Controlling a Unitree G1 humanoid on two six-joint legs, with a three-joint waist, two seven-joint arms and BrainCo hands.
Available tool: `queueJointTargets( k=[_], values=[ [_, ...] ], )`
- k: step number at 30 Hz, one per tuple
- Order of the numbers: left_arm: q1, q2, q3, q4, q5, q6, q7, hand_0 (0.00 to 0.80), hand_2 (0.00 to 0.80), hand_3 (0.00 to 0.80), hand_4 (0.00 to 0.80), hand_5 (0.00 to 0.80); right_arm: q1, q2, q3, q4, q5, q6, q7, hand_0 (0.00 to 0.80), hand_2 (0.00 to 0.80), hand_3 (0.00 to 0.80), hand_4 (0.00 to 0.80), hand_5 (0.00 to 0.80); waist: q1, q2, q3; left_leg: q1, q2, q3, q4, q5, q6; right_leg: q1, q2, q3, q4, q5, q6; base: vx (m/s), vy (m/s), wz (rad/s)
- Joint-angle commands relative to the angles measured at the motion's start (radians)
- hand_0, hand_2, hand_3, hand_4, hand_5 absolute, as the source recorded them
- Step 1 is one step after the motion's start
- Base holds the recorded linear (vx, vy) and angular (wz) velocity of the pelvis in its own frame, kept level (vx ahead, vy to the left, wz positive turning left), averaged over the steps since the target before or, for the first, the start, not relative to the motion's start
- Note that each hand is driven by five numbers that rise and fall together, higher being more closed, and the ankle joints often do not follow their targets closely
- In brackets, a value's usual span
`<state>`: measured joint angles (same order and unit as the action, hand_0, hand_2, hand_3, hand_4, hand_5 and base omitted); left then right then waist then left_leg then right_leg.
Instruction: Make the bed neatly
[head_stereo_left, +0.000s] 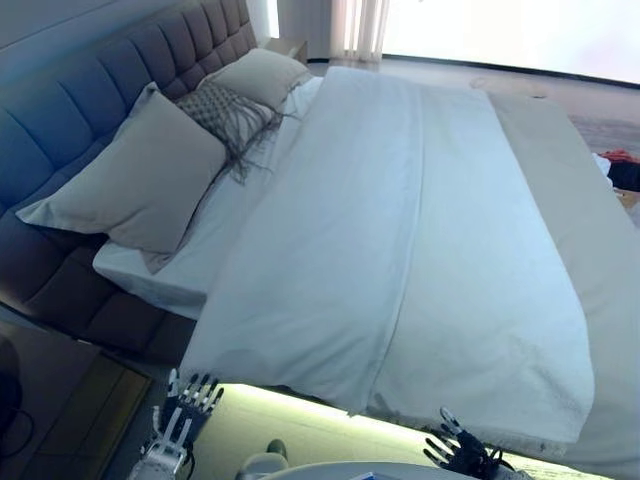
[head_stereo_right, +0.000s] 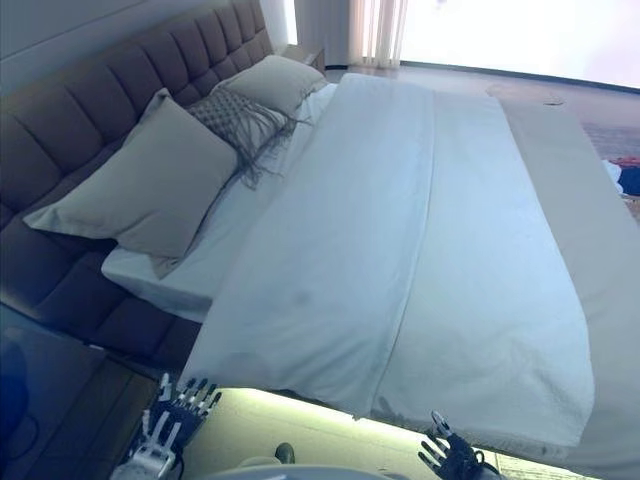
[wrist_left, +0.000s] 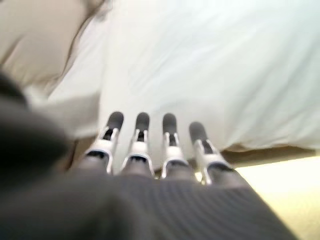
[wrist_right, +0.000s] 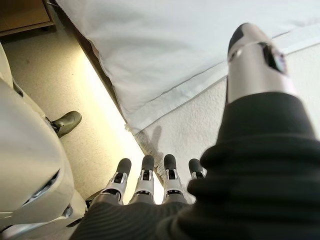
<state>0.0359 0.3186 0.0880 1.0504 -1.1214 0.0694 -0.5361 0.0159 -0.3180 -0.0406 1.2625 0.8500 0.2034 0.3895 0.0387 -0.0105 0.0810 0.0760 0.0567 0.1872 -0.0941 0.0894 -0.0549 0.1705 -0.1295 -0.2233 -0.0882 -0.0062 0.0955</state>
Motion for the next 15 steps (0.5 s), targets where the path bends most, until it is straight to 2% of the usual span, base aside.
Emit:
queueJointTargets(
  k=[1,10,12,15],
  values=[
    [-0.075,-0.003,-0.023,-0.036,0.005,-0.053,-0.094,0.000,0.000,0.000,0.000,0.000,-0.048,0.009,0.004,0.015,0.037,0.006,0.006,0.000,0.000,0.000,0.000,0.000,0.002,0.015,0.010,0.056,0.012,-0.001,0.007,-0.124,-0.017,-0.047,-0.072,-0.046,0.001,0.069,0.073,0.000,0.000,0.00],
    [-0.104,-0.004,-0.038,-0.048,-0.025,-0.044,-0.035,0.000,0.000,0.000,0.000,0.000,-0.033,-0.012,0.003,0.004,-0.003,0.019,-0.012,0.000,0.000,0.000,0.000,0.000,-0.034,0.019,0.023,0.082,0.023,0.026,0.020,-0.124,-0.019,-0.041,-0.067,-0.019,0.003,0.064,0.065,0.057,0.059,-0.08],
    [-0.115,-0.009,-0.033,-0.043,-0.047,-0.050,-0.022,0.000,0.000,0.000,0.000,0.000,-0.033,-0.022,0.003,-0.001,-0.022,0.022,-0.016,0.000,0.000,0.000,0.000,0.000,-0.044,0.014,0.040,0.066,0.030,0.028,0.081,-0.143,-0.019,-0.048,-0.068,0.001,0.025,0.054,0.057,0.042,0.095,-0.11],
    [-0.194,0.010,-0.030,-0.014,-0.111,-0.070,-0.004,0.000,0.000,0.000,0.000,0.000,-0.046,-0.043,0.024,-0.010,-0.038,-0.004,-0.009,0.000,0.000,0.000,0.000,0.000,-0.062,-0.006,0.111,-0.044,0.047,0.015,0.253,-0.186,-0.013,-0.148,-0.072,0.040,0.186,-0.003,0.034,-0.115,0.075,-0.10]
  ],
)
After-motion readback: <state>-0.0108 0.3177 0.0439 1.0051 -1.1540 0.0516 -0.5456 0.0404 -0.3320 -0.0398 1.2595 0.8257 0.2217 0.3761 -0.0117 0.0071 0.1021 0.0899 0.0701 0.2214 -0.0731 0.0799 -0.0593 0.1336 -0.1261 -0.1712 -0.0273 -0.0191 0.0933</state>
